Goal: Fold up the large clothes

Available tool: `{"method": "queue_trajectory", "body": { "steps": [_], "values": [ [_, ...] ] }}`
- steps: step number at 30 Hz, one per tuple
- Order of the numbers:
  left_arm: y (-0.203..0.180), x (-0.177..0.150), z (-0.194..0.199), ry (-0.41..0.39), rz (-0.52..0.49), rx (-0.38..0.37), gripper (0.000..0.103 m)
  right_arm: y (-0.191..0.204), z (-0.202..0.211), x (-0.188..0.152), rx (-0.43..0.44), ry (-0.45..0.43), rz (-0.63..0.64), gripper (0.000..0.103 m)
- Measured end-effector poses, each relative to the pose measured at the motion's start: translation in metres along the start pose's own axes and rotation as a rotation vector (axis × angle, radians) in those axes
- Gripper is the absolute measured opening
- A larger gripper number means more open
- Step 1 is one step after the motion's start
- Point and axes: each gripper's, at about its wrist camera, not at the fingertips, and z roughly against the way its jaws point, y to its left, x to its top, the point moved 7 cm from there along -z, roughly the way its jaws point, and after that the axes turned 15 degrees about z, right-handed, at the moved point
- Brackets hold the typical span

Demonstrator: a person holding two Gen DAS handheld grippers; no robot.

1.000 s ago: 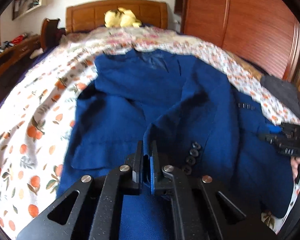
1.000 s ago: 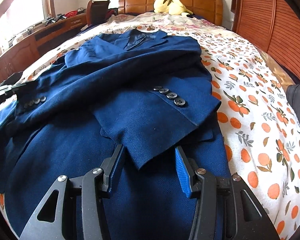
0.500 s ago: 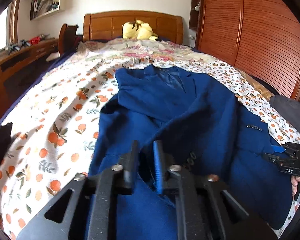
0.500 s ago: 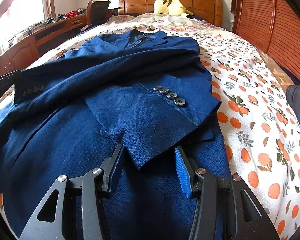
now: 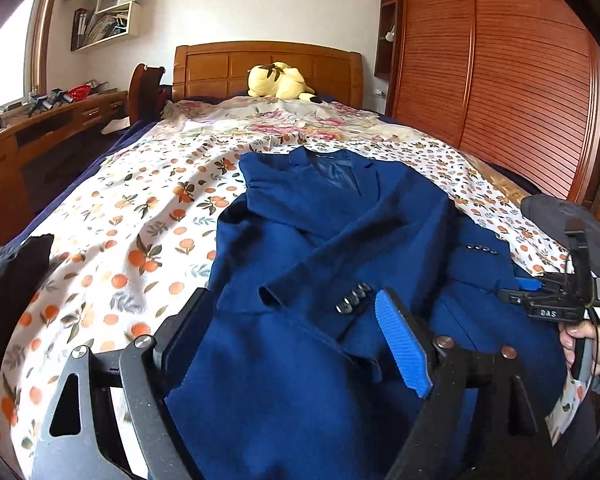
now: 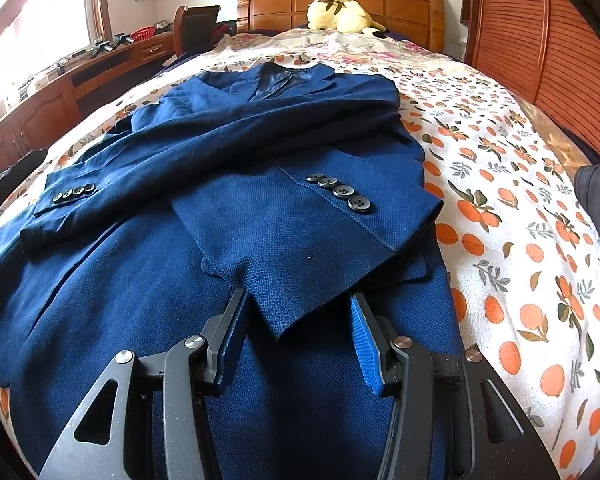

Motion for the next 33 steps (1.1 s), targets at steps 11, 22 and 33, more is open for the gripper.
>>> {"method": "queue_trajectory", "body": {
  "steps": [11,22,33],
  "values": [
    [0.013,-0.043,0.026,0.049,0.02,0.051,0.084,0.0,-0.001,0.0,-0.003,-0.002,0.0,0.051],
    [0.046,-0.071,0.028,0.103,0.036,0.129,0.084,0.002,-0.001,0.001,-0.001,0.0,0.001,0.051],
    [0.044,-0.066,0.045,0.102,-0.003,0.129,0.084,0.002,0.026,-0.002,0.013,0.001,-0.011,0.051]
  ]
}}
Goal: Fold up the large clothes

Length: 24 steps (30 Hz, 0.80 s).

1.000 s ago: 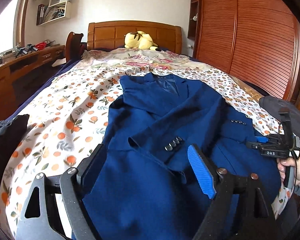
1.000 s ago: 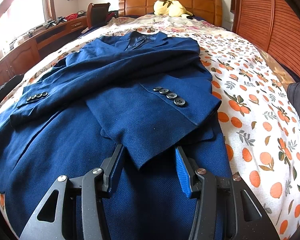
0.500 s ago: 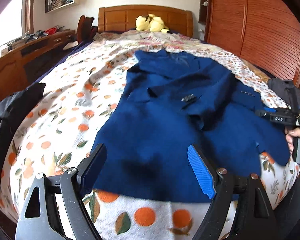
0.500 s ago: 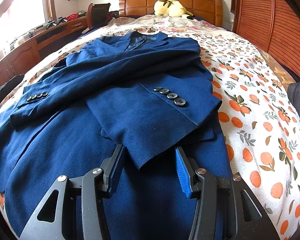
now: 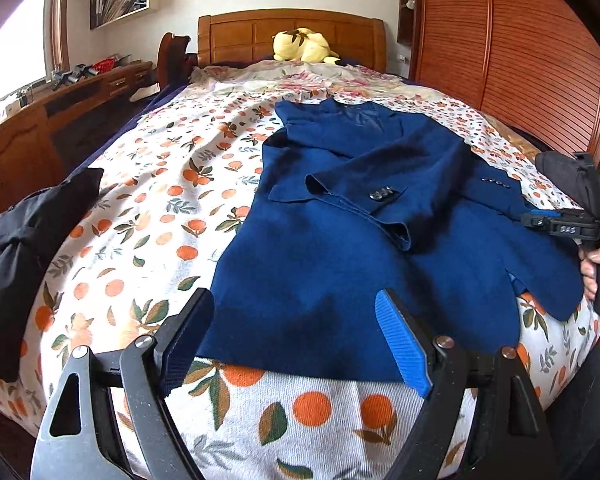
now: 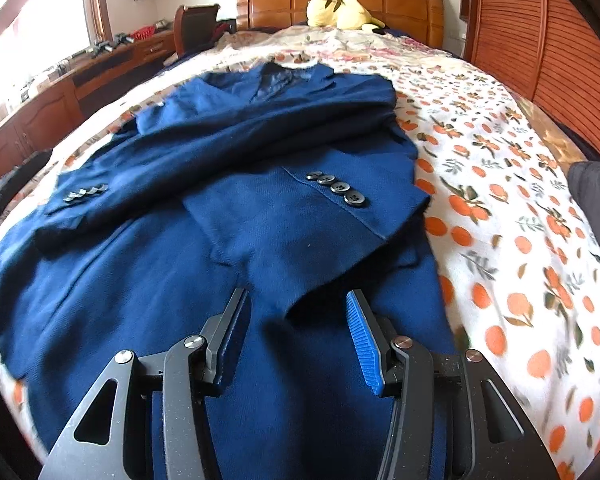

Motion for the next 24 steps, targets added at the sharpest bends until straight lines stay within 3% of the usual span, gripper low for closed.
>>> {"method": "queue_trajectory", "body": {
  "steps": [2,7,14,20,22,24],
  "values": [
    [0.001,-0.001,0.004,0.002,-0.007,-0.005,0.082,0.002,0.017,-0.006,-0.005,-0.008,0.007,0.051],
    [0.006,-0.007,0.004,0.031,-0.016,-0.023,0.049,-0.002,0.059,-0.038,-0.034,-0.008,0.027,0.051],
    [0.017,-0.013,-0.004,0.057,-0.009,0.002,0.048,-0.015,0.089,-0.085,-0.093,0.056,0.021,0.051],
    [0.025,-0.017,-0.004,0.067,-0.006,0.016,0.048,-0.019,0.09,-0.099,-0.044,0.067,-0.001,0.057],
    [0.025,-0.015,-0.004,0.063,-0.001,0.01,0.038,-0.021,0.089,-0.096,-0.037,0.062,-0.012,0.057],
    [0.026,-0.014,-0.005,0.065,0.003,0.011,0.036,-0.02,0.088,-0.094,-0.03,0.052,-0.015,0.057]
  ]
}}
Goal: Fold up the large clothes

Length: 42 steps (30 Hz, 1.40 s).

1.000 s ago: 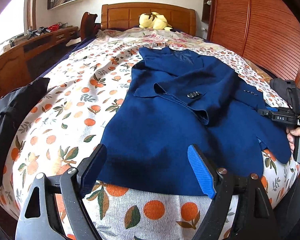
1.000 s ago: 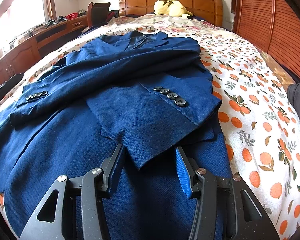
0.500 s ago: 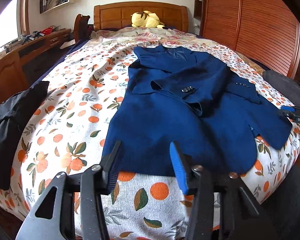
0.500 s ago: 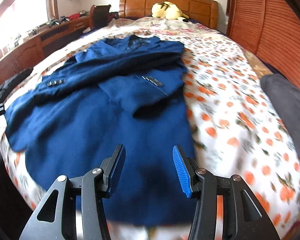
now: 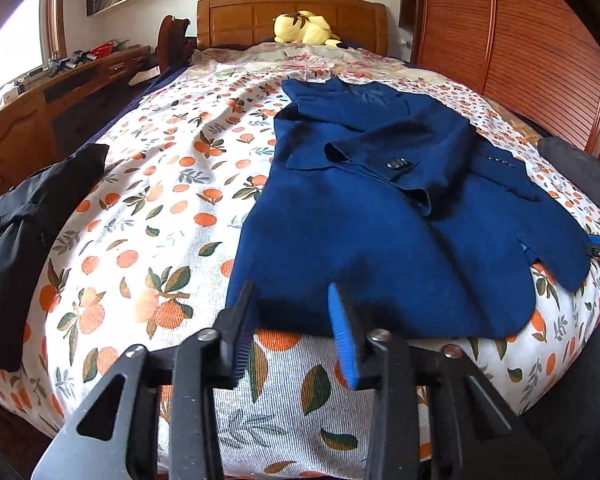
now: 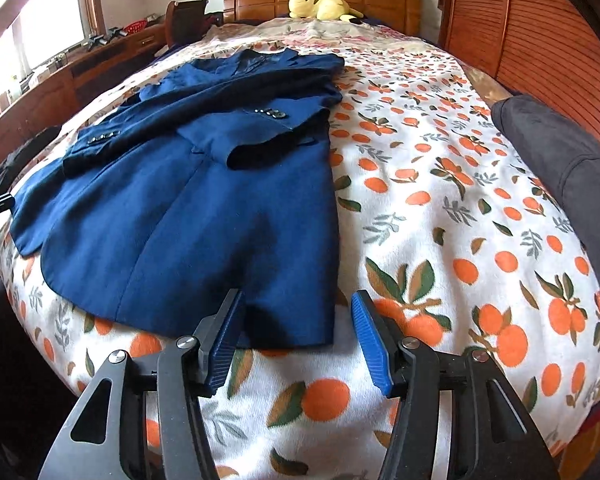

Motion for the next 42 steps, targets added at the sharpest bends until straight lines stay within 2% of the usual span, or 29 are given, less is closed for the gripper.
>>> {"method": "queue_trajectory", "body": {
  "steps": [4,13,17,24,25,26,27,28,29,31,35,42],
  "values": [
    [0.003,0.001,-0.007,0.014,0.023,-0.006,0.036,0.002,-0.004,0.002,0.012,-0.015,0.005,0.057],
    [0.021,0.003,-0.019,0.016,0.029,0.102,0.036,0.004,-0.011,-0.002,0.011,-0.033,0.004,0.057],
    [0.026,0.002,-0.019,0.018,0.08,0.071,0.037,0.004,-0.012,-0.002,0.014,-0.038,-0.001,0.057],
    [0.022,0.001,-0.019,0.024,0.082,0.048,0.034,0.004,-0.013,-0.002,0.021,-0.052,-0.013,0.057],
    [0.022,0.001,-0.018,0.027,0.081,0.049,0.026,0.004,-0.013,-0.001,0.019,-0.056,-0.01,0.055],
    [0.021,0.002,-0.017,0.028,0.082,0.042,0.023,0.005,-0.012,-0.001,0.024,-0.062,-0.003,0.048],
    [0.019,0.004,-0.013,0.02,0.085,0.023,0.011,0.008,-0.012,0.0,0.04,-0.067,0.005,0.044],
    [0.016,0.007,-0.007,0.006,0.084,0.005,0.005,0.009,-0.012,0.001,0.047,-0.065,0.018,0.031],
    [0.013,0.01,-0.002,-0.01,0.077,0.0,0.005,0.01,-0.012,0.002,0.039,-0.058,0.036,0.02],
    [0.004,0.019,0.012,-0.046,0.049,-0.011,0.004,0.012,-0.011,0.007,0.042,-0.058,0.056,0.013],
    [-0.016,0.041,0.041,-0.114,0.023,-0.042,0.004,0.014,0.0,0.022,0.029,-0.092,0.087,0.01],
    [-0.068,0.068,0.099,-0.216,-0.057,-0.131,0.003,0.004,0.061,0.061,-0.004,-0.246,0.07,0.009]
  ]
}}
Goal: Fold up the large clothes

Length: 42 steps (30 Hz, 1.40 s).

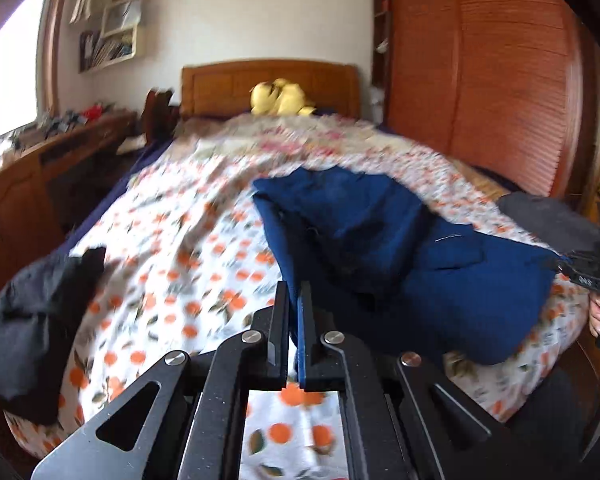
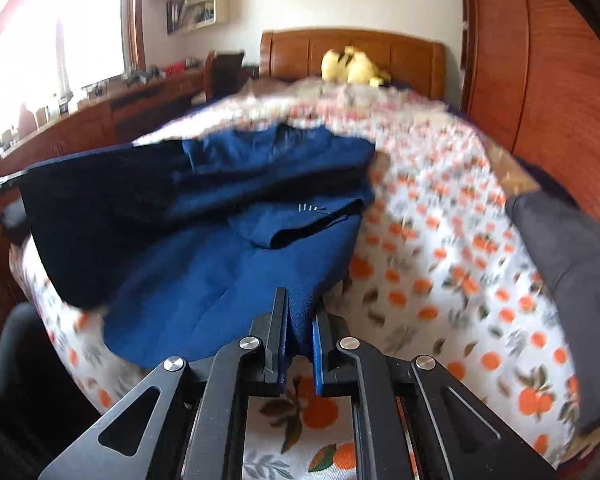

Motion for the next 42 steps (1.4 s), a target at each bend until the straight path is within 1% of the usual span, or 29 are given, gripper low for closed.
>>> {"method": "queue_trajectory", "body": {
  "steps": [3,6,8,11,13,15,20,22,23,24,26,27,28,30,32,33,35,37,39,41,42],
  "values": [
    [-0.025,0.016,0.025,-0.046,-0.03,-0.04,0.003,-0.004,0.023,0.017,-0.005,-0.048,-0.01,0.009],
    [-0.044,0.036,0.051,-0.095,-0.058,-0.059,0.003,-0.006,0.054,0.033,-0.02,-0.095,0.008,0.008],
    [-0.055,0.049,0.068,-0.123,-0.077,-0.07,0.003,-0.007,0.081,0.042,-0.036,-0.13,0.024,0.008],
    [-0.068,0.063,0.094,-0.174,-0.114,-0.083,0.003,-0.006,0.124,0.052,-0.085,-0.174,0.068,0.008],
    [-0.075,0.07,0.114,-0.208,-0.122,-0.106,0.003,-0.004,0.152,0.057,-0.109,-0.206,0.097,0.008],
    [-0.079,0.078,0.13,-0.235,-0.123,-0.122,0.003,-0.002,0.178,0.062,-0.126,-0.23,0.122,0.008],
    [-0.08,0.097,0.155,-0.283,-0.113,-0.159,0.003,-0.001,0.227,0.066,-0.146,-0.27,0.145,0.008],
    [-0.078,0.101,0.158,-0.298,-0.112,-0.154,0.003,-0.001,0.239,0.065,-0.183,-0.273,0.156,0.008],
    [-0.075,0.103,0.154,-0.3,-0.113,-0.139,0.003,-0.002,0.242,0.064,-0.194,-0.274,0.156,0.008],
    [-0.073,0.102,0.149,-0.296,-0.112,-0.13,0.003,-0.001,0.241,0.062,-0.198,-0.273,0.153,0.008],
    [-0.065,0.103,0.126,-0.272,-0.099,-0.109,0.003,-0.001,0.231,0.061,-0.201,-0.256,0.151,0.008],
    [-0.064,0.101,0.118,-0.262,-0.094,-0.099,0.003,-0.001,0.219,0.06,-0.201,-0.244,0.151,0.008],
    [-0.056,0.1,0.097,-0.238,-0.082,-0.082,0.003,-0.002,0.206,0.06,-0.196,-0.227,0.152,0.008],
    [-0.05,0.097,0.073,-0.206,-0.066,-0.064,0.003,0.0,0.18,0.061,-0.189,-0.2,0.146,0.008],
    [-0.039,0.092,0.029,-0.154,-0.056,-0.025,0.003,0.0,0.148,0.062,-0.179,-0.161,0.147,0.008],
    [-0.039,0.089,0.016,-0.143,-0.064,-0.009,0.003,-0.001,0.133,0.064,-0.176,-0.146,0.153,0.009],
    [-0.032,0.083,-0.023,-0.122,-0.078,0.032,0.003,-0.002,0.096,0.065,-0.177,-0.119,0.174,0.008],
    [-0.027,0.081,-0.054,-0.095,-0.047,0.046,0.003,-0.012,0.062,0.072,-0.168,-0.103,0.15,0.009],
    [-0.022,0.083,-0.078,-0.068,-0.012,0.036,0.003,-0.024,0.033,0.082,-0.174,-0.087,0.115,0.009],
    [-0.018,0.09,-0.098,-0.063,-0.01,0.041,0.003,-0.037,0.011,0.101,-0.19,-0.085,0.126,0.009],
    [-0.018,0.09,-0.101,-0.068,-0.015,0.049,0.003,-0.043,0.004,0.107,-0.201,-0.079,0.136,0.009]
  ]
}}
